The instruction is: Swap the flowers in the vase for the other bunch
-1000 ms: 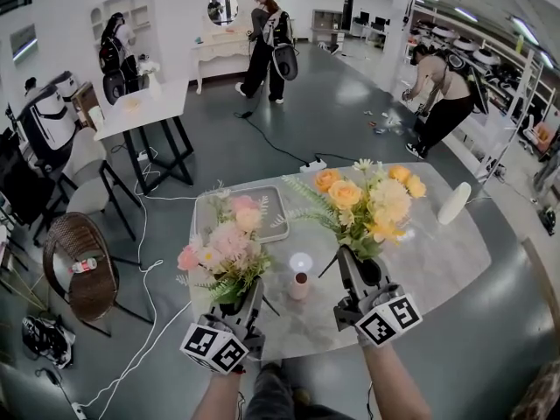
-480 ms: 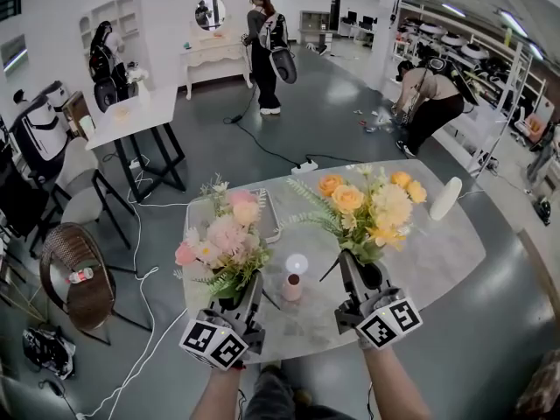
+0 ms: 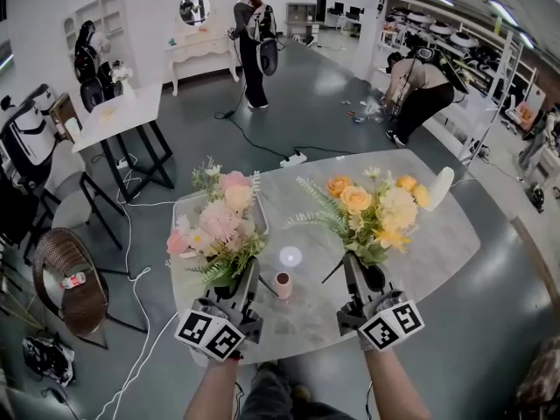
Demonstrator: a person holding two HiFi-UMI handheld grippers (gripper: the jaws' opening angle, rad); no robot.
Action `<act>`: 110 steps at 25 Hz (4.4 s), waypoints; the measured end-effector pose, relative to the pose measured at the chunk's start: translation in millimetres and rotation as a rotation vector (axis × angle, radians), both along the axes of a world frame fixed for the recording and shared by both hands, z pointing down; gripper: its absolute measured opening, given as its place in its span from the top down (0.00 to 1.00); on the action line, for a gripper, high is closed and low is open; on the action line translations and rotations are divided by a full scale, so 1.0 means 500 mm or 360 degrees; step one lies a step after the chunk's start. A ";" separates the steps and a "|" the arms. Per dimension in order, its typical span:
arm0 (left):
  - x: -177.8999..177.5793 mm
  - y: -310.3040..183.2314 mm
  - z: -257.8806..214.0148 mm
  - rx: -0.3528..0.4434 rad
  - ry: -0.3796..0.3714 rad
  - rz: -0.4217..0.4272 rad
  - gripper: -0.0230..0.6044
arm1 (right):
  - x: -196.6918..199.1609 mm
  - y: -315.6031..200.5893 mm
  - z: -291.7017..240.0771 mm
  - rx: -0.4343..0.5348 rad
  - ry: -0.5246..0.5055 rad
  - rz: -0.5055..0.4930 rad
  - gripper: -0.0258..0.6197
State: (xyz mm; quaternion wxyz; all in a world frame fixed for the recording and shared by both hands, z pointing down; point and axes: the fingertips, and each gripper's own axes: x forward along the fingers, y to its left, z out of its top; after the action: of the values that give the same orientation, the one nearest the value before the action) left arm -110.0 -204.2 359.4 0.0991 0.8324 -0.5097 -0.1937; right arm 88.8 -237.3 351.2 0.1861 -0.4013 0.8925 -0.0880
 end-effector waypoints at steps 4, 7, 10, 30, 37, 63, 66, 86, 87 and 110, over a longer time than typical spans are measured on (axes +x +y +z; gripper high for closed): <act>0.006 -0.016 -0.001 -0.0008 0.0001 0.0018 0.82 | 0.009 -0.004 0.004 -0.0019 0.0003 0.0021 0.85; 0.003 -0.022 0.001 -0.0001 -0.0006 0.0028 0.82 | 0.010 0.000 0.011 -0.0019 -0.0001 0.0035 0.85; -0.001 -0.028 0.007 0.0010 -0.0009 0.0037 0.82 | 0.009 0.004 0.023 -0.0021 -0.0005 0.0046 0.85; 0.054 -0.074 0.082 -0.0033 -0.0074 0.0093 0.82 | 0.048 0.010 0.087 -0.0114 -0.0011 0.0100 0.85; 0.070 -0.078 0.128 -0.0084 -0.0081 0.0101 0.82 | 0.058 0.010 0.106 -0.0143 -0.0028 0.0115 0.85; 0.085 -0.065 0.208 -0.0151 -0.0203 0.0080 0.82 | 0.057 0.014 0.127 -0.0132 -0.0020 0.0067 0.85; 0.082 -0.066 0.215 -0.0162 -0.0224 0.0083 0.82 | 0.053 0.011 0.128 -0.0140 -0.0025 0.0075 0.85; 0.086 -0.063 0.226 -0.0173 -0.0280 0.0070 0.74 | 0.044 0.002 0.141 -0.0178 -0.0029 0.0046 0.85; 0.089 -0.061 0.226 -0.0172 -0.0286 0.0073 0.73 | 0.045 0.003 0.141 -0.0178 -0.0028 0.0041 0.85; 0.124 -0.037 0.230 -0.0163 -0.0442 0.0132 0.60 | 0.044 0.002 0.142 -0.0201 -0.0031 -0.0001 0.85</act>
State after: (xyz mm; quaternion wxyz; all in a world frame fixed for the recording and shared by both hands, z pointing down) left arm -48.1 -222.9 474.4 0.0780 0.8653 -0.4929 -0.0463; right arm 110.6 -236.2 422.2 0.1691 -0.4112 0.8834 -0.1481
